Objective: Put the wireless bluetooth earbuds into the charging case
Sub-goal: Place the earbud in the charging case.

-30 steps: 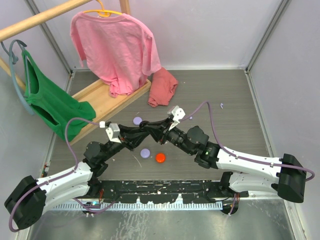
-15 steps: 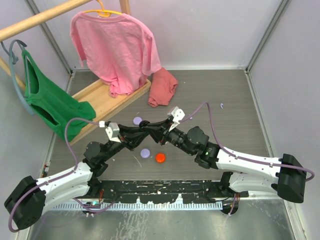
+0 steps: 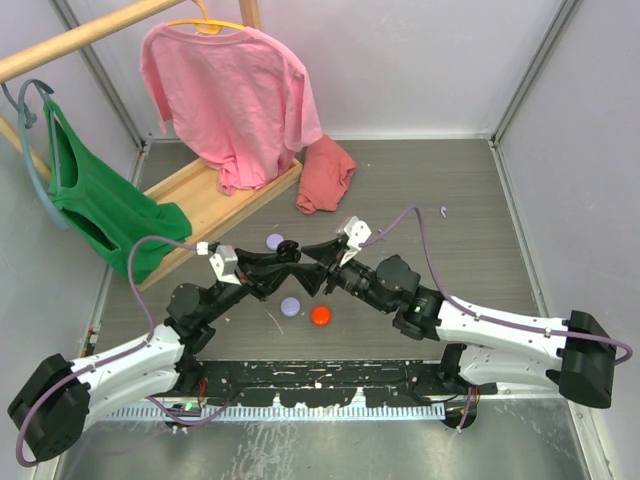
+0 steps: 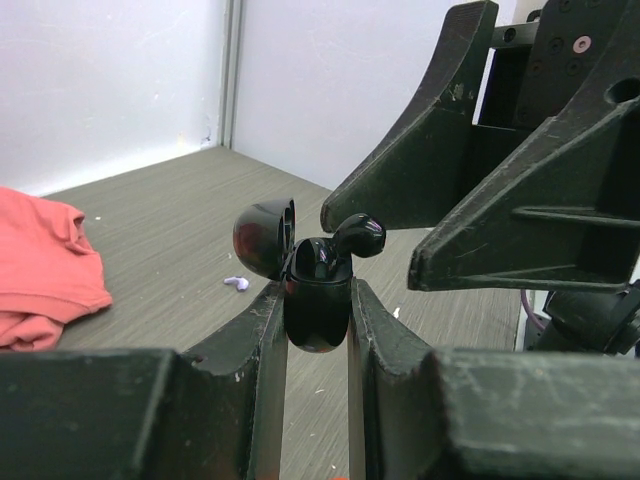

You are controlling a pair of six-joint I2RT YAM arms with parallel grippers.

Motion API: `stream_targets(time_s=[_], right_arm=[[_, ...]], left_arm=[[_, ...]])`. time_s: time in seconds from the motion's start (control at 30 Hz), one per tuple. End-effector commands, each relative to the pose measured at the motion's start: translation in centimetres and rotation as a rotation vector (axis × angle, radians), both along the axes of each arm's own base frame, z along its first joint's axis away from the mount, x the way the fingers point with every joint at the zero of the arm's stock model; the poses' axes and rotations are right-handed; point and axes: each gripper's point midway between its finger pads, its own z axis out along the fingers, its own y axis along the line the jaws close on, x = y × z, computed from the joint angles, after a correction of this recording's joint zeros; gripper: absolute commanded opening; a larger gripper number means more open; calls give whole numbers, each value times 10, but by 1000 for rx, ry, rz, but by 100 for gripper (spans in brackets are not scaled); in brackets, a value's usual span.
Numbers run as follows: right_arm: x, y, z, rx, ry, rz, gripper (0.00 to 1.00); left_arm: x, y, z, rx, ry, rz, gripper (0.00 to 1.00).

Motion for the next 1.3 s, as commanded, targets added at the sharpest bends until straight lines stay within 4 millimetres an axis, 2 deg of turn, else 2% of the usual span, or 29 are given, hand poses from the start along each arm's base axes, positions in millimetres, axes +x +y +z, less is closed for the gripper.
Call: stream_targets(time_s=[0.0, 0.2, 0.33, 0.53, 0.77, 1.03, 1.27], right_arm=[[-1, -15, 34, 58, -34, -40, 62], [9, -33, 51, 58, -28, -136, 75], [15, -33, 54, 39, -10, -163, 82], [23, -22, 43, -6, 13, -183, 85], [29, -23, 27, -57, 24, -211, 86], [34, -35, 10, -118, 23, -265, 87], [38, -51, 3, -145, 6, -322, 90]], left_arm=[[-3, 5, 28, -54, -88, 16, 1], [0, 4, 16, -9, -77, 25, 1], [0, 3, 13, 5, -77, 24, 1], [-1, 3, 13, 8, -83, 21, 1], [-2, 4, 15, 3, -87, 19, 1], [-5, 6, 20, -11, -98, 15, 1], [-8, 6, 21, -9, -100, 2, 0]])
